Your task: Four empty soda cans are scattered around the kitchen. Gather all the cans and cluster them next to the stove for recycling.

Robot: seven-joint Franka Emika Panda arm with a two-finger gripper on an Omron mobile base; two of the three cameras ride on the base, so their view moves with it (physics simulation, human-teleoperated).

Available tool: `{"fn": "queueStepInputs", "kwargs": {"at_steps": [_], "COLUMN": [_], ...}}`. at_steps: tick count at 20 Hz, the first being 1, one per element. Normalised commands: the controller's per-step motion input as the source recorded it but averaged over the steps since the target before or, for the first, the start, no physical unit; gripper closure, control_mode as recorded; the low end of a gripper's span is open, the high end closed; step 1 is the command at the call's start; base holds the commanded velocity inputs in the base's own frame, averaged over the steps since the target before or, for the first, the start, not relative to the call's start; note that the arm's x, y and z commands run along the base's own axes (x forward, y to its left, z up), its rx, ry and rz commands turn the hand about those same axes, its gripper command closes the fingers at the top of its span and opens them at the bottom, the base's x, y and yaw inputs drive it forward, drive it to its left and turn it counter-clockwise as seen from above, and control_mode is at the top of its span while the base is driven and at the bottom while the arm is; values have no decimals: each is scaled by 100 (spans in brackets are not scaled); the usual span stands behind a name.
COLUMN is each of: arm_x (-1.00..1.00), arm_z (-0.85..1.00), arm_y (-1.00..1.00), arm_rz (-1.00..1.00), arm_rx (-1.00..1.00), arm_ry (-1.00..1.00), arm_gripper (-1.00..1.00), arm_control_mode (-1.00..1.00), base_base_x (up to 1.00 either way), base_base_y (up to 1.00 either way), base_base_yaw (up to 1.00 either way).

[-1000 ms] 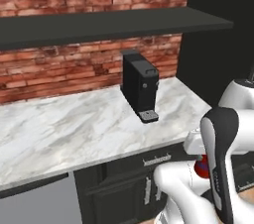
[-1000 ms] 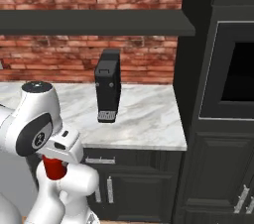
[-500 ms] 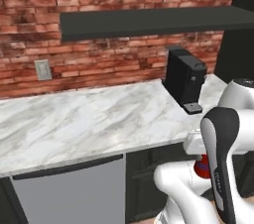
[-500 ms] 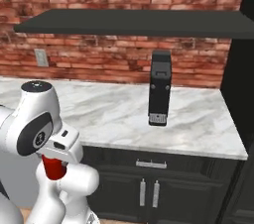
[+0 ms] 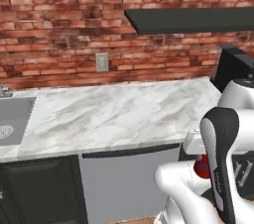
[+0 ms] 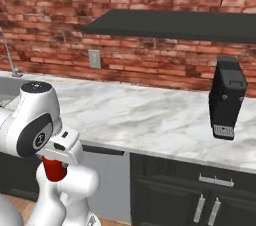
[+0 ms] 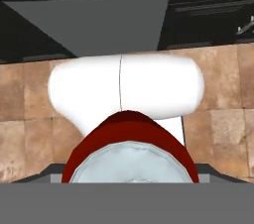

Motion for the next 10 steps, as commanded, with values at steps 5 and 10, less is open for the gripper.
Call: {"fn": "queueStepInputs", "kwargs": {"at_steps": [5,10], "arm_x": [0,0], "arm_z": [0,0], "arm_y": [0,0], "arm_rz": [0,0], "arm_rx": [0,0], "arm_ry": [0,0], "arm_gripper": [100,100], "arm_control_mode": [100,100], "base_base_x": [-27,-21], "base_base_y": [87,80], "base_base_yaw": [26,28]}}
